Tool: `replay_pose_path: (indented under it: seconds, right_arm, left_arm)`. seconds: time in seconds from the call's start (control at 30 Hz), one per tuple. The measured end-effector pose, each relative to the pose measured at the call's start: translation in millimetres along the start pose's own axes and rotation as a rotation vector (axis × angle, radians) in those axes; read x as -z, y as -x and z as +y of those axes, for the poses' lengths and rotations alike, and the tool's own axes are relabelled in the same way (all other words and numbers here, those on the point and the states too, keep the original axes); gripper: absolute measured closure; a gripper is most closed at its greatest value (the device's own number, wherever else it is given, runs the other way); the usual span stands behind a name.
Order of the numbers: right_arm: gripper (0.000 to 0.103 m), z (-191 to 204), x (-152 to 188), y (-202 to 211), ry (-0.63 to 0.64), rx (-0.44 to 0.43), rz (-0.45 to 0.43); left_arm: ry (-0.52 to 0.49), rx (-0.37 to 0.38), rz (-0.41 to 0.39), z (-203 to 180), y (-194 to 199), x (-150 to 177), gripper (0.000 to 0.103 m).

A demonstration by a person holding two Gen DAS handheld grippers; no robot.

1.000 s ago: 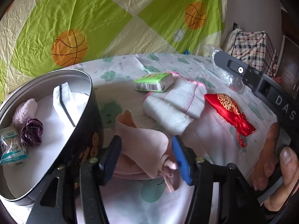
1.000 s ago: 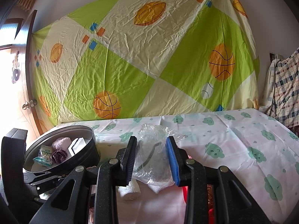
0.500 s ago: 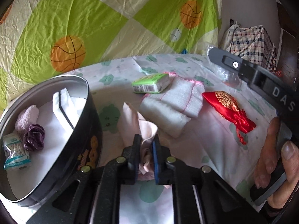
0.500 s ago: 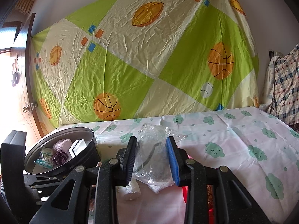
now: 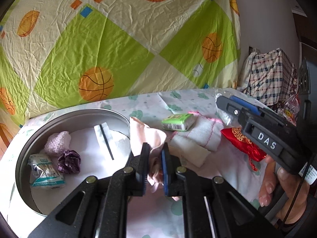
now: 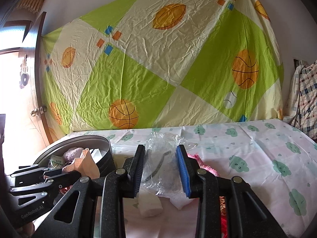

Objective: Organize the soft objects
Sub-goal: 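Carry the pink cloth and plastic bag over the tin and release both into it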

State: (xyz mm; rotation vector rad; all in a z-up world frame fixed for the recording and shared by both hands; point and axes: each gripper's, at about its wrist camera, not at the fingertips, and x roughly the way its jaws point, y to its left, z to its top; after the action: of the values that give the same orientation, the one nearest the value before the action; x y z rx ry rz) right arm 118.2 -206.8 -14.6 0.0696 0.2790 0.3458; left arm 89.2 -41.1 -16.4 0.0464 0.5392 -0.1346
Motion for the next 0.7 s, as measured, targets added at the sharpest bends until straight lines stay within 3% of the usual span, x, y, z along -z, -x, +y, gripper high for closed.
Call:
replay_pose_path:
  seconds: [0.4,0.7]
  right_arm:
    - [0.068,59,-29,-18,0.085,-0.116,0.014]
    - [0.068,116,-41,-68,0.125,-0.263,0.113]
  left_arm:
    - [0.053,-0.088,-0.11,60,38,-18,0.094]
    - [0.101,-0.197,-0.066,123,25,-22,0.094]
